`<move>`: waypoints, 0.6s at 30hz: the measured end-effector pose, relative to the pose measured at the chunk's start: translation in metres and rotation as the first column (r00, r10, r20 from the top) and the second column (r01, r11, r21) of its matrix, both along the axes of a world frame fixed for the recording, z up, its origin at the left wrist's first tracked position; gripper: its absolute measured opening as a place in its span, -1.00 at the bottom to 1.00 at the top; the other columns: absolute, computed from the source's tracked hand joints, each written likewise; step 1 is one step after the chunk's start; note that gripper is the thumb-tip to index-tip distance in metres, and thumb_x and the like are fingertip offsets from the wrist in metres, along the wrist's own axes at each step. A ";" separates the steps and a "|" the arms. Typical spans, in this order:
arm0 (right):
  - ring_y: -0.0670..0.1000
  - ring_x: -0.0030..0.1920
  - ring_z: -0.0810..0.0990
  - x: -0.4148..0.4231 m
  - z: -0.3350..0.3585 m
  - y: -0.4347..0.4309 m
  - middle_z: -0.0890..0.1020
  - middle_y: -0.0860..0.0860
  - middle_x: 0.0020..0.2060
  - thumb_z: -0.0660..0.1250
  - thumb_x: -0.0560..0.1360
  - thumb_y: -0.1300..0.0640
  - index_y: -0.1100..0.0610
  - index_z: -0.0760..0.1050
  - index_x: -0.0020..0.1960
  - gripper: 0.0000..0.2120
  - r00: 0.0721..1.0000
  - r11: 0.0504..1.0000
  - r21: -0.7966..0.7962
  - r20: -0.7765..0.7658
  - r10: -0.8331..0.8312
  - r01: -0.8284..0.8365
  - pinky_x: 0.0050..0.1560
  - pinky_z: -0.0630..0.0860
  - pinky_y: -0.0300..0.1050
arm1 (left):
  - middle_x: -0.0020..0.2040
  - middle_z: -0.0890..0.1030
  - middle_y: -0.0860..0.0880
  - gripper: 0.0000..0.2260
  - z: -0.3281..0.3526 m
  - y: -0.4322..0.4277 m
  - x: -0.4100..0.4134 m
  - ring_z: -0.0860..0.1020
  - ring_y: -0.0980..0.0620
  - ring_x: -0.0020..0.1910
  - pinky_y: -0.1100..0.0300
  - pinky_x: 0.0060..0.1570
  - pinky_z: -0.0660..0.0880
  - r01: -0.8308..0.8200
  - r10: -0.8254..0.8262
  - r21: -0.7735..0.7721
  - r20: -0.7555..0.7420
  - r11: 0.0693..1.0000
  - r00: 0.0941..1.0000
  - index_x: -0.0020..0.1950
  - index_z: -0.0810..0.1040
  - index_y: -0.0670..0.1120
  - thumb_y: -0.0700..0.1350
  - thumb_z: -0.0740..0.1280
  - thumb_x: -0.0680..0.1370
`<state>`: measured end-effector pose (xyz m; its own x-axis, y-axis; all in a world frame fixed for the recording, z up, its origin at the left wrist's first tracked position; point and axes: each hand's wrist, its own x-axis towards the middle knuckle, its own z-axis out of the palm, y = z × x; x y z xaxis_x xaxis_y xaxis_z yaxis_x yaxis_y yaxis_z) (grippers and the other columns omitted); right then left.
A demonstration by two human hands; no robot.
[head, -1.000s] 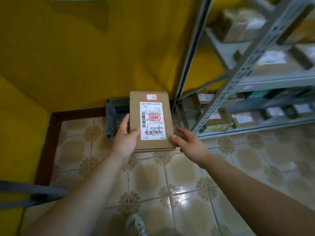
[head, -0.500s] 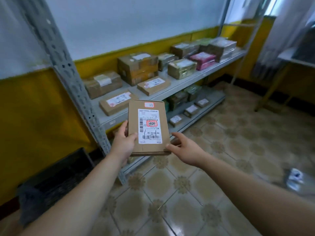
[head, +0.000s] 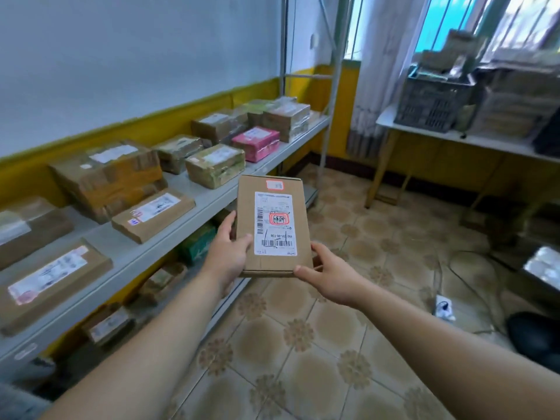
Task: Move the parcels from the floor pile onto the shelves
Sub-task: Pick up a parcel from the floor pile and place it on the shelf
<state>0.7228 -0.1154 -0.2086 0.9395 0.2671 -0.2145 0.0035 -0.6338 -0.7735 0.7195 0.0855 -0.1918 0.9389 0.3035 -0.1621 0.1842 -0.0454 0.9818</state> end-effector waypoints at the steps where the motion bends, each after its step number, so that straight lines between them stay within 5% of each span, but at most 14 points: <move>1: -0.10 0.07 0.56 0.019 0.002 -0.004 0.56 -0.12 0.15 0.35 0.52 -0.15 -0.04 0.21 0.52 -0.36 1.000 1.000 0.014 -0.005 -0.027 0.027 0.16 0.51 -0.10 | 0.26 0.54 0.00 -0.49 0.000 -0.004 0.022 0.61 0.10 -0.06 0.21 -0.33 0.58 0.022 -0.022 -0.009 0.004 1.000 1.000 0.52 0.19 0.18 -0.16 0.22 0.63; 8: -0.08 0.11 0.56 0.137 0.007 -0.048 0.57 -0.14 0.12 0.33 0.53 -0.15 -0.10 0.21 0.50 -0.40 0.981 0.976 0.105 -0.040 -0.188 0.191 0.18 0.45 -0.11 | 0.14 0.52 0.06 -0.50 0.006 -0.055 0.157 0.57 0.17 -0.06 0.34 -0.37 0.52 0.138 -0.138 -0.028 -0.005 0.990 0.990 0.54 0.18 0.11 -0.19 0.20 0.64; 11: -0.05 0.08 0.57 0.182 0.003 -0.080 0.57 -0.09 0.08 0.32 0.53 -0.18 -0.12 0.18 0.52 -0.37 0.969 0.964 0.107 -0.054 -0.241 0.245 0.18 0.49 -0.07 | 0.25 0.53 -0.01 -0.49 0.001 -0.086 0.212 0.60 0.08 0.00 0.27 -0.32 0.56 0.164 -0.164 -0.015 -0.019 0.986 0.986 0.55 0.16 0.09 -0.19 0.21 0.64; 15: -0.09 0.03 0.56 0.251 -0.006 -0.133 0.57 -0.11 0.01 0.31 0.53 -0.19 -0.10 0.15 0.55 -0.33 0.957 0.952 0.102 -0.048 -0.285 0.289 0.04 0.46 -0.17 | 0.34 0.48 -0.02 -0.50 -0.011 -0.135 0.289 0.58 0.00 0.11 0.04 -0.05 0.61 0.194 -0.193 0.021 -0.019 0.981 0.981 0.53 0.18 0.14 -0.14 0.23 0.63; 18: -0.12 -0.03 0.57 0.313 -0.011 -0.178 0.55 -0.15 -0.02 0.31 0.54 -0.18 -0.10 0.14 0.56 -0.33 0.954 0.948 0.100 -0.045 -0.297 0.301 -0.12 0.47 -0.26 | 0.28 0.51 -0.01 -0.52 -0.017 -0.181 0.349 0.60 0.05 0.04 0.14 -0.17 0.60 0.197 -0.197 0.005 0.004 0.980 0.980 0.52 0.20 0.12 -0.16 0.22 0.64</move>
